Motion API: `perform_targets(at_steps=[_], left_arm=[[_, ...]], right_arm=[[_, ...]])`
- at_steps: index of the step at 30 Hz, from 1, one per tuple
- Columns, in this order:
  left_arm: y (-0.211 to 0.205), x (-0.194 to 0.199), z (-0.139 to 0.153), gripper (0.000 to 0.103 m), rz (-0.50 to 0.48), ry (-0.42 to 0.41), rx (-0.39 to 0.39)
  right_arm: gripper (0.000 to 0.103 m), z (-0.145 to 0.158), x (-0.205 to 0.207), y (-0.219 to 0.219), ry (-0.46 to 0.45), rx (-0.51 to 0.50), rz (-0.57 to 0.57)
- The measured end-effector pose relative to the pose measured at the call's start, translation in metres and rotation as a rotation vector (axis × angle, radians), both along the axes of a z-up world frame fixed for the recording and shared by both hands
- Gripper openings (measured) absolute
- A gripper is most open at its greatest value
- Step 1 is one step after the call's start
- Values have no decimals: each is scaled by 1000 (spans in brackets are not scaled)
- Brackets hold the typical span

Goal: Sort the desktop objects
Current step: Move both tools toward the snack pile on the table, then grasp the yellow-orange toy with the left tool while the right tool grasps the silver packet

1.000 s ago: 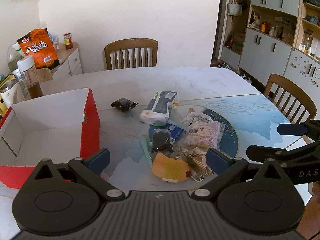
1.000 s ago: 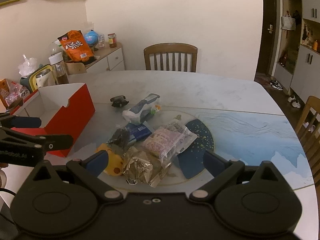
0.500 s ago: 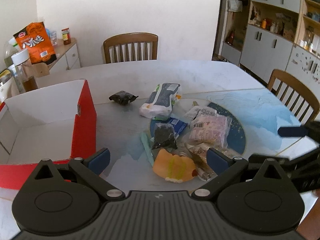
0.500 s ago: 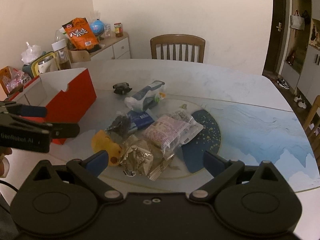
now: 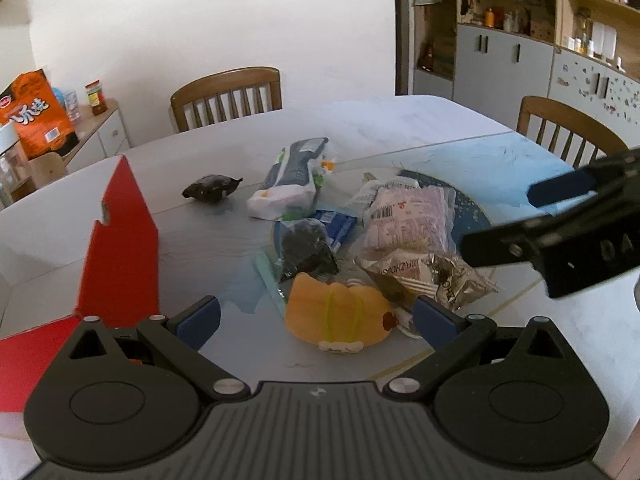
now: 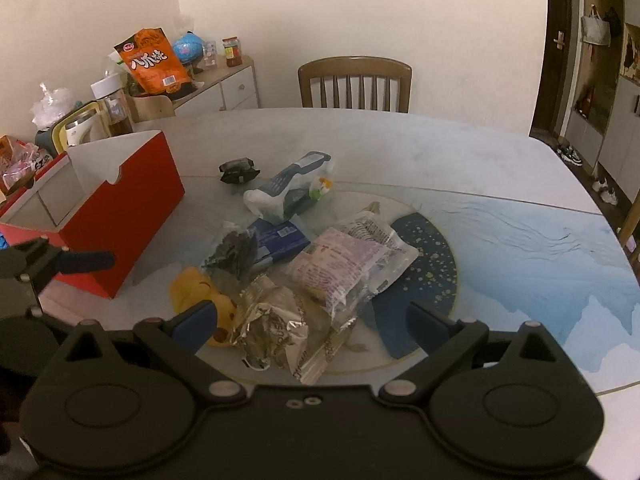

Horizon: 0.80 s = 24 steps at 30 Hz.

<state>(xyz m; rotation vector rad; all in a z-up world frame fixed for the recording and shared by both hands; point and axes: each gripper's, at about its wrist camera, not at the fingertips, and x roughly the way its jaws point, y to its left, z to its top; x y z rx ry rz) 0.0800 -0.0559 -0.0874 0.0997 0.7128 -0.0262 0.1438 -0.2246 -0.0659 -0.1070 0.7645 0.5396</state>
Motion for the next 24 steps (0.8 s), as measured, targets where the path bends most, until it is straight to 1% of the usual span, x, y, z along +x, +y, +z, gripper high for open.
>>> perform_targets(at_steps=[5, 9, 14, 24], left_arm=[[-3, 6, -10, 103, -21, -5, 6], [-4, 11, -19, 103, -28, 8, 19], [-5, 14, -30, 102, -39, 12, 26], [-8, 19, -40, 102, -53, -5, 22]], right_arm=[[100, -10, 11, 10, 34, 13, -25], [100, -18, 14, 19, 47, 2, -25], [100, -28, 17, 26, 86, 5, -34], [99, -42, 25, 30, 140, 12, -60]])
